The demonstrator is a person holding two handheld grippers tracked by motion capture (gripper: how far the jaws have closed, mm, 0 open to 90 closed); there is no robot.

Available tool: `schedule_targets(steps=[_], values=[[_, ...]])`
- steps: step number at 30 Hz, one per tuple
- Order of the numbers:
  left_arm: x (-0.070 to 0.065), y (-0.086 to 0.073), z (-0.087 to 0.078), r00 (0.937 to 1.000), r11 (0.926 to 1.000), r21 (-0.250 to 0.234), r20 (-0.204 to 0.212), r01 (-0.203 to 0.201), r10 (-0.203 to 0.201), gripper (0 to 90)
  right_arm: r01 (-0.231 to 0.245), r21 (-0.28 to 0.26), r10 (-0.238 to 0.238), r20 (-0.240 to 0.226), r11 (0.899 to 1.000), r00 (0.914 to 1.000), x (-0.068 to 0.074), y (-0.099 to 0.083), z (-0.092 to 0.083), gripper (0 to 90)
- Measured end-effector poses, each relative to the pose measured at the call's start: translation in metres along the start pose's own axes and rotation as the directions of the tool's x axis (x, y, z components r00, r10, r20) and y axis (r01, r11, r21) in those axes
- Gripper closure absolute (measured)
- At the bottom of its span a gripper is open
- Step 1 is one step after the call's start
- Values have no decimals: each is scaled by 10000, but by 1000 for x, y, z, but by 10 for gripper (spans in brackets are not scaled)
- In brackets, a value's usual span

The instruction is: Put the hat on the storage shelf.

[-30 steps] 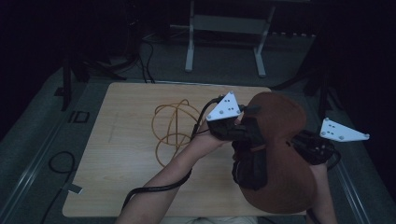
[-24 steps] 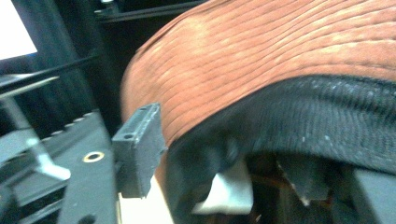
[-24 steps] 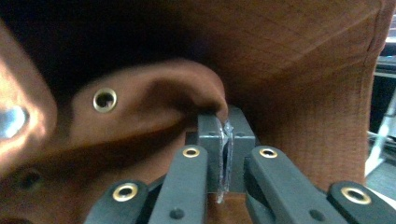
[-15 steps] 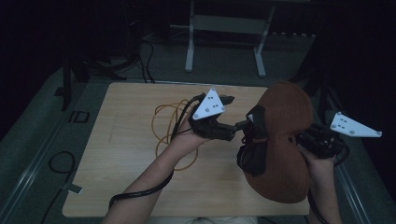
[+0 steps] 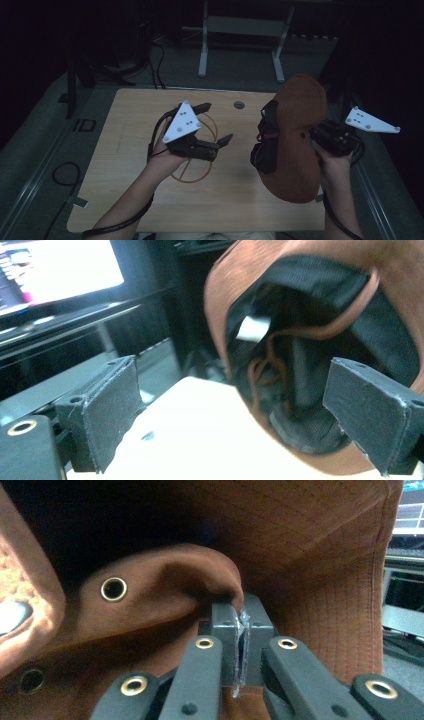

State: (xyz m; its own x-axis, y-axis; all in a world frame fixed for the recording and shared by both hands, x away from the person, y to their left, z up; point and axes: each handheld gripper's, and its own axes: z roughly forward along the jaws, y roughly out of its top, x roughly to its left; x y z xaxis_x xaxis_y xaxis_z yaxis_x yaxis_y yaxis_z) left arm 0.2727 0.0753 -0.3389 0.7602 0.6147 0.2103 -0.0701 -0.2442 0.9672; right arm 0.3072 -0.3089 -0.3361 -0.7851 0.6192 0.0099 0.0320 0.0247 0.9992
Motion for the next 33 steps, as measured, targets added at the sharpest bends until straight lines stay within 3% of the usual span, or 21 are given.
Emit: schedule_targets(steps=[5,9,16,17,19,23,27,31,33], values=[[12,-23,-27,9973,9984,478,-680,311,-278,38,-165,85,165,-27,9998,9999,-2,1,12,879],[20,-42,-50,9901,9970,545,-1320,554,-478,32,-135,135,135,-21,9998,9999,-1,3,22,879],[27,-84,-76,9730,9915,604,-2078,1152,-1004,26,-108,264,105,92,9996,9999,1,10,38,878],[27,-84,-76,9730,9915,604,-2078,1152,-1004,26,-108,264,105,92,9996,9999,1,10,38,878],[30,-103,-88,9605,9869,670,-2480,1468,-1261,26,-73,257,71,92,9996,9999,-1,14,44,879],[30,-131,-104,9387,9830,961,-3240,1563,-1175,25,58,242,-60,86,9997,9999,-1,25,57,879],[27,-161,-117,9182,9768,786,-3632,1994,-1583,25,109,247,-112,105,9996,9999,0,32,69,878],[22,-185,-125,9007,9654,701,-3823,2510,-2064,26,176,327,-180,122,9993,9998,2,35,77,879],[19,-196,-130,8868,9592,620,-4015,2758,-2290,26,172,367,-174,55,9992,9998,3,38,82,878]])
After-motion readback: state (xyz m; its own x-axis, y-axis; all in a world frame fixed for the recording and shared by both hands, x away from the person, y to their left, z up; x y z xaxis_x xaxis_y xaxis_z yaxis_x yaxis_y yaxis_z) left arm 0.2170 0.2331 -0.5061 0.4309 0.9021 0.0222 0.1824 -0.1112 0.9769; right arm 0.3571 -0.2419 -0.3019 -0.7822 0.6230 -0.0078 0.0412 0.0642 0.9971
